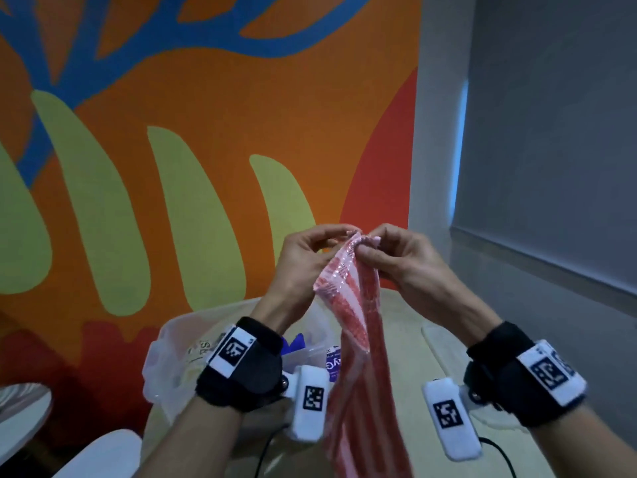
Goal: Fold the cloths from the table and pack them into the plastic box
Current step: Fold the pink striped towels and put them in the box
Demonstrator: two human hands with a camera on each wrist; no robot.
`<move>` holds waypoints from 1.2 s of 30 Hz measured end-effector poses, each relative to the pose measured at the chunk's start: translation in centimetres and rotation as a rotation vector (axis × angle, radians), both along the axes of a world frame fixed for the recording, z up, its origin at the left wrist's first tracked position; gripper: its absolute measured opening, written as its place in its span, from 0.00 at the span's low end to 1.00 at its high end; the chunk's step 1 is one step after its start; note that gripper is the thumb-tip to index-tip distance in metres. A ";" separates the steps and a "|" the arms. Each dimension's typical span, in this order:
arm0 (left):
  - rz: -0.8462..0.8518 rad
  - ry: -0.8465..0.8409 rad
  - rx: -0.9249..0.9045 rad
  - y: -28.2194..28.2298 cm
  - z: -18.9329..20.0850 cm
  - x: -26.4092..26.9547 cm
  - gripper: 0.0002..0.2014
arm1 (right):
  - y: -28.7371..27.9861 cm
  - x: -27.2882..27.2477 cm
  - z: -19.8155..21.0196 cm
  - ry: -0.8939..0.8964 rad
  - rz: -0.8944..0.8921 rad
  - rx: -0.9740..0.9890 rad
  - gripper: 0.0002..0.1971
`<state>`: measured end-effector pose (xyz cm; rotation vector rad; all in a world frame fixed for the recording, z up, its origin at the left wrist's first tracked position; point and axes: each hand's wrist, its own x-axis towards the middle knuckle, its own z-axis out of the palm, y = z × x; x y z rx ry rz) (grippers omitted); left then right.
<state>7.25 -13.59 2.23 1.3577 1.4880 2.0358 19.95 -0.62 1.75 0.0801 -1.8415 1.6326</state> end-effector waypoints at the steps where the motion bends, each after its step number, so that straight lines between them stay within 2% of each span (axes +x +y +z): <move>1: 0.033 0.030 -0.024 0.1 -0.1 -0.2 0.18 | -0.1 0.0 -0.2 -0.004 0.010 -0.033 0.06; 3: 0.066 0.076 -0.076 0.1 -0.2 -0.3 0.14 | -0.2 -0.2 -0.5 -0.007 -0.002 -0.074 0.07; 5: -0.003 0.032 -0.151 -0.4 -0.2 -0.2 0.12 | 0.0 -0.2 -0.5 -0.002 -0.088 -0.082 0.09; 7: -0.156 -0.046 -0.271 -1.1 -0.5 -0.3 0.26 | 0.5 -0.1 -0.4 0.010 -0.187 -0.080 0.10; 8: -0.211 -0.039 -0.343 -1.5 -0.7 -0.4 0.31 | 0.9 -0.2 -0.4 0.017 -0.220 -0.085 0.09; 9: -0.227 0.023 -0.416 -1.9 -0.9 -0.4 0.32 | 1.1 -0.2 -0.4 0.017 -0.252 -0.086 0.09; 11: -0.169 0.220 -0.499 -2.2 -1.4 -0.3 0.23 | 1.5 -0.4 -0.5 0.005 -0.325 -0.076 0.09; 12: -0.129 0.254 -0.499 -2.0 -1.5 -0.2 0.17 | 2.0 -0.5 -0.6 -0.001 -0.347 -0.079 0.09; 14: -0.097 0.162 -0.439 -1.7 -1.5 0.2 0.08 | 2.6 -0.1 -0.9 -0.015 -0.258 -0.171 0.12; 16: -0.079 0.091 -0.393 -1.3 -1.1 0.4 0.13 | 2.7 0.6 -2.1 -0.105 -0.010 -0.266 0.22; 17: -0.057 0.080 -0.380 -1.0 -1.0 0.2 0.15 | 2.4 0.8 -3.3 -0.192 0.101 -0.245 0.25; 19: -0.006 0.012 -0.339 -0.5 -0.7 0.0 0.15 | 1.0 1.3 -5.9 -0.379 0.206 -0.142 0.23; 21: 0.029 -0.188 -0.233 0.1 -0.8 -0.4 0.14 | -0.2 1.4 -7.5 -0.422 0.204 -0.153 0.16; 23: -0.055 -0.425 -0.111 0.3 -1.6 -0.7 0.17 | -0.7 1.2 -7.6 -0.334 0.166 -0.278 0.11; 24: -0.120 -0.456 -0.109 0.3 -2.4 -0.7 0.20 | -0.4 1.0 -7.3 -0.279 0.115 -0.328 0.11; 27: -0.243 -0.307 -0.273 -0.4 -5.6 0.3 0.29 | 0.5 0.4 -6.1 -0.204 -0.064 -0.398 0.12; 31: -0.242 -0.201 -0.370 -1.1 -9.4 2.4 0.22 | 0.9 0.4 -6.1 -0.243 -0.241 -0.382 0.08; 34: -0.126 -0.153 -0.391 -0.7 -11.1 3.9 0.11 | 1.4 0.7 -6.6 -0.267 -0.332 -0.360 0.05; 36: -0.046 -0.143 -0.346 -0.3 -11.4 4.0 0.09 | 1.7 1.1 -6.6 -0.249 -0.396 -0.387 0.05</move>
